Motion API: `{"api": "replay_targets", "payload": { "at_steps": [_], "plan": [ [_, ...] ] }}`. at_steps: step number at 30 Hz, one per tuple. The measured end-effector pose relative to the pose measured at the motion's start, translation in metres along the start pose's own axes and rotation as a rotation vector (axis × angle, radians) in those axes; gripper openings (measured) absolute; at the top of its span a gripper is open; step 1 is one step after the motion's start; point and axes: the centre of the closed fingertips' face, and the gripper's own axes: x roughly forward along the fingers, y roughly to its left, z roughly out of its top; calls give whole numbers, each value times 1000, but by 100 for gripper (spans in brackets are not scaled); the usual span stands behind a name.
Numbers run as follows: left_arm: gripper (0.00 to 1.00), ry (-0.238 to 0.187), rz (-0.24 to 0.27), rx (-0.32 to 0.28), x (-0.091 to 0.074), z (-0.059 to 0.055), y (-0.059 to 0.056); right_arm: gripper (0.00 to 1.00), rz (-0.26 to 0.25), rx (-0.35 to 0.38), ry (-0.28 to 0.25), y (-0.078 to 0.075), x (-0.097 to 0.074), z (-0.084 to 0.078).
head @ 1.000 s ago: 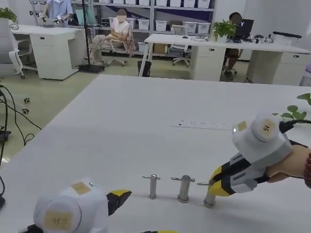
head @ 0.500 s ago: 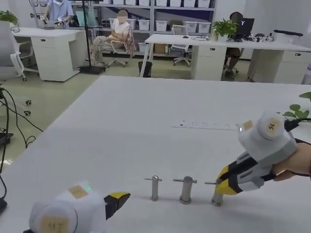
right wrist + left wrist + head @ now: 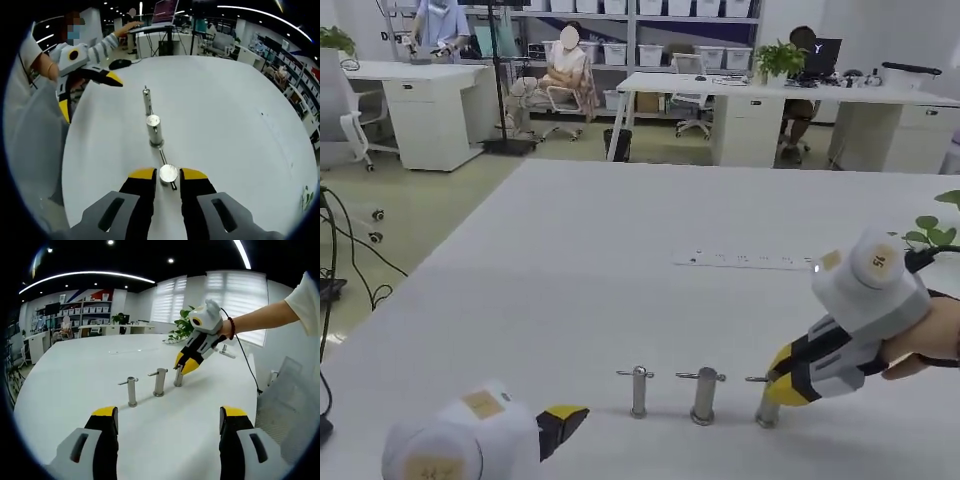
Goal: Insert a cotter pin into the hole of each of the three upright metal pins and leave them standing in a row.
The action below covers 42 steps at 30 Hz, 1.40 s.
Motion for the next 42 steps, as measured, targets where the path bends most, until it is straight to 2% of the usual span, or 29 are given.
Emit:
{"api": "replay_targets", "payload": {
  "at_steps": [3,6,10,11,13,22,27,29,33,36,37,40,42],
  "plan": [
    [84,-3,2,1,-1,2,1,24,-16,18,-15,4,-3,-1],
    [84,7,5,1,-2,4,1,30,-52,86,-75,5,-11,3],
    [84,22,12,1,-4,4,2,39,-98,151,-123,9,-22,4],
    [84,22,13,3,-4,4,3,41,-112,180,-137,12,-26,4],
    [85,26,15,4,-4,4,3,45,-128,185,-167,19,-32,5],
    [85,32,34,3,-10,8,3,57,-208,299,-251,42,-55,1],
    [81,41,49,-11,-13,9,5,61,-261,338,-280,49,-64,-3],
    [81,40,56,-15,-15,10,6,62,-277,387,-294,53,-67,-5],
    [83,24,67,-23,-21,16,6,65,-303,415,-328,61,-71,-8],
    [84,31,69,-19,-23,17,5,68,-315,424,-335,68,-73,-13],
    [84,43,65,-20,-23,15,5,68,-330,426,-350,68,-75,-14],
    [85,36,69,-35,-26,16,4,68,-343,449,-387,70,-78,-15],
    [85,39,73,-16,-28,17,1,69,-350,461,-398,71,-80,-18]
  ]
}}
